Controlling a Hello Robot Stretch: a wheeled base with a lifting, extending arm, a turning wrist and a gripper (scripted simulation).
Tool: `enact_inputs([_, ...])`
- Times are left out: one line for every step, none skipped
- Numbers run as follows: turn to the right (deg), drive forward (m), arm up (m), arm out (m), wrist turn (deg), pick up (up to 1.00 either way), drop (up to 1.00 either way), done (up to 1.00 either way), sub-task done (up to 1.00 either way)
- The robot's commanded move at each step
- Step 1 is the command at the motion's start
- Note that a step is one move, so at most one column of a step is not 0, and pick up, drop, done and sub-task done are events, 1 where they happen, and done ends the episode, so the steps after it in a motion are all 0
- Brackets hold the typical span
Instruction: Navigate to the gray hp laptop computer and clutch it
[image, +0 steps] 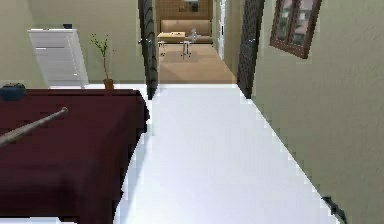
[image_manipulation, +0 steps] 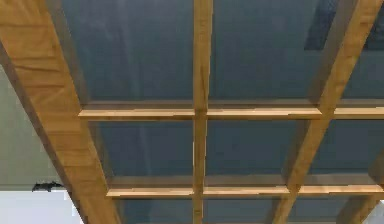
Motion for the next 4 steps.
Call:
enact_inputs([0.0, 1.00, 0.00, 0.00, 0.0, 0.00, 0.00, 0.00, 0.00])
enact_inputs([0.0, 1.00, 0.00, 0.00, 0.0, 0.00, 0.00, 0.00, 0.00])
enact_inputs([-3.0, 0.00, 0.00, 0.00, 0.0, 0.00, 0.00, 0.00, 0.00])
enact_inputs([45.0, 0.00, 0.00, 0.00, 0.0, 0.00, 0.00, 0.00, 0.00])
